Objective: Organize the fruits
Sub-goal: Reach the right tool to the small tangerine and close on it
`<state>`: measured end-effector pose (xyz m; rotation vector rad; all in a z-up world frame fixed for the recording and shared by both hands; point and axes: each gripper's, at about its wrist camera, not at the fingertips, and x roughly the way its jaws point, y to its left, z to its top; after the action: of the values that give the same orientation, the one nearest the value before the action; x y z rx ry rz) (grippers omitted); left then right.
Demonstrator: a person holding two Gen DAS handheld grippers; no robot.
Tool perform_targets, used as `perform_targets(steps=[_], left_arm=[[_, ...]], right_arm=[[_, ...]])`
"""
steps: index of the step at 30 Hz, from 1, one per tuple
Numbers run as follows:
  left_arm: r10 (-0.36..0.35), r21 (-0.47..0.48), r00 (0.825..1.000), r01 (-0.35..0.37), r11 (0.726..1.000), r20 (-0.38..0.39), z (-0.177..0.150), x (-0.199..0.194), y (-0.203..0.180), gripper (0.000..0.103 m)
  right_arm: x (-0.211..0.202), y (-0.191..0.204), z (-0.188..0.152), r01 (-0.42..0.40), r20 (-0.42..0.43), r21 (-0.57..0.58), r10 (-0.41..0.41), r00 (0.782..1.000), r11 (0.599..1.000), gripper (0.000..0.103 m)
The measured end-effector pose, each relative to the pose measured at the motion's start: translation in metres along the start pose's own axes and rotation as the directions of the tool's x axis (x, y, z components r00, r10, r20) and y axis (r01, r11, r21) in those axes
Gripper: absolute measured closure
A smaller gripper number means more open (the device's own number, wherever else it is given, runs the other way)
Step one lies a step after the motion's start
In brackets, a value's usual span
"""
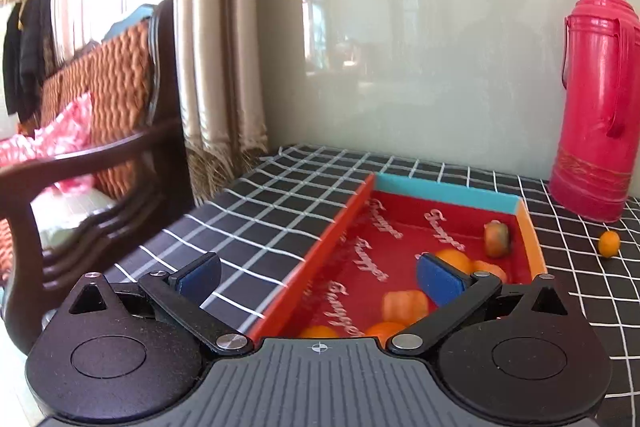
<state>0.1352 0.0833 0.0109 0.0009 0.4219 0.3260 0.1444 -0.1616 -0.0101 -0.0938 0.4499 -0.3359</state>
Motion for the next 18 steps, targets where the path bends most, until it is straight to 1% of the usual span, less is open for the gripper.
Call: perform_targets(steps=[2,4,9,13,14,16,18], left_arm=[[0.022,0.003,0.999,-0.022,1.000,0.030,0.001,-0.002,0.005,0.000],[0.047,-0.001,0.998,-0.047,0.999,0.041,0.002,-0.002,0.011,0.000],[0.064,-0.038,0.998,-0.063,0.997,0.025,0.003,0.003,0.030,0.000],[0.098,-0.073,0.995,-0.095,0.993,0.027,0.003,0.003,0.045,0.000],[0.105,-0.081,0.994,-0.102,0.991,0.027,0.003,0.003,0.049,0.000],[0.124,-0.101,0.992,-0.120,0.988,0.035,0.002,0.002,0.056,0.000],[0.143,-0.112,0.989,-0.137,0.984,0.046,0.001,0.001,0.061,0.000]], right_arm=[[0.006,0.005,0.003,-0.023,-0.005,-0.009,0.023,1.000,1.000,0.006],[0.012,0.009,0.008,-0.059,-0.007,-0.002,0.059,0.998,0.998,0.006],[0.032,0.021,0.019,-0.137,-0.028,0.002,0.137,0.990,0.991,0.006],[0.056,0.028,0.033,-0.175,-0.054,0.011,0.176,0.983,0.984,0.007],[0.063,0.028,0.036,-0.191,-0.066,0.025,0.192,0.979,0.981,0.008],[0.077,0.028,0.041,-0.219,-0.095,0.054,0.223,0.970,0.974,0.016],[0.093,0.027,0.046,-0.214,-0.127,0.077,0.223,0.967,0.974,0.021]])
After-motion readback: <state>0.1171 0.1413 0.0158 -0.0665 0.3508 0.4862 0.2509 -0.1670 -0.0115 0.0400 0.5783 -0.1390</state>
